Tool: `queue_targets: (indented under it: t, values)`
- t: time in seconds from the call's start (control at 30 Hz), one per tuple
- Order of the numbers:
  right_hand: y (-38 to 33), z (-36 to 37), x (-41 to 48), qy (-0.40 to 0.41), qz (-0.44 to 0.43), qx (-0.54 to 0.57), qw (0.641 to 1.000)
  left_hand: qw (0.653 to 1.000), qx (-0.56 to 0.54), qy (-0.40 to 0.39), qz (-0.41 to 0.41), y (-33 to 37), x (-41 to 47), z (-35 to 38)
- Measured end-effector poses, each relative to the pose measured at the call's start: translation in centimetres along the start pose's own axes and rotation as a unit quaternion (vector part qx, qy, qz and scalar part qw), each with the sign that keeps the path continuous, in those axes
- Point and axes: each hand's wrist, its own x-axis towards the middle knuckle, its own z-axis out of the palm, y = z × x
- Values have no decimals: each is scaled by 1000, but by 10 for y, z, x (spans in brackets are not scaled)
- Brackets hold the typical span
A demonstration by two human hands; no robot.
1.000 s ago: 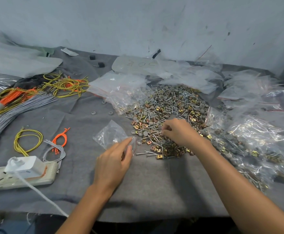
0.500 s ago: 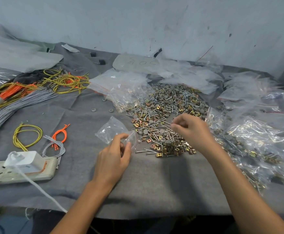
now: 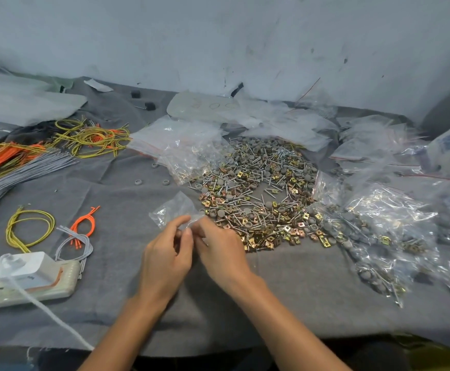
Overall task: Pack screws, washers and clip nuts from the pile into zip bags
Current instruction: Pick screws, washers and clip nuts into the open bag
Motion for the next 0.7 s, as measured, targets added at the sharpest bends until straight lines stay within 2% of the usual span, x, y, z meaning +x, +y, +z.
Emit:
queue_targets:
  t: [0.13,0.23,0.3,0.4,0.47,0.57,0.7]
  values:
    - [5,-17,0,-28,-22,-5,999,1000,14,-3,18,4,1,0]
    - [21,-44,8,14,-16,-3,1000,999,21,-9,22,6,1,0]
    - [42,-68,18,29,19,-57,998,999,21,-19,32,4,1,1]
    - [74,-103,30,-27,97,-173,980,999,21,-21,46,5,2,2]
    - [87,-116,34,-73,119,-213,967,998,19,-14,51,5,3,2]
    - [91,-120,37,-134,121,-216,960,998,17,-14,52,5,2,1]
    - [89,-121,44,-164,121,-200,958,999,12,-8,52,4,0,1]
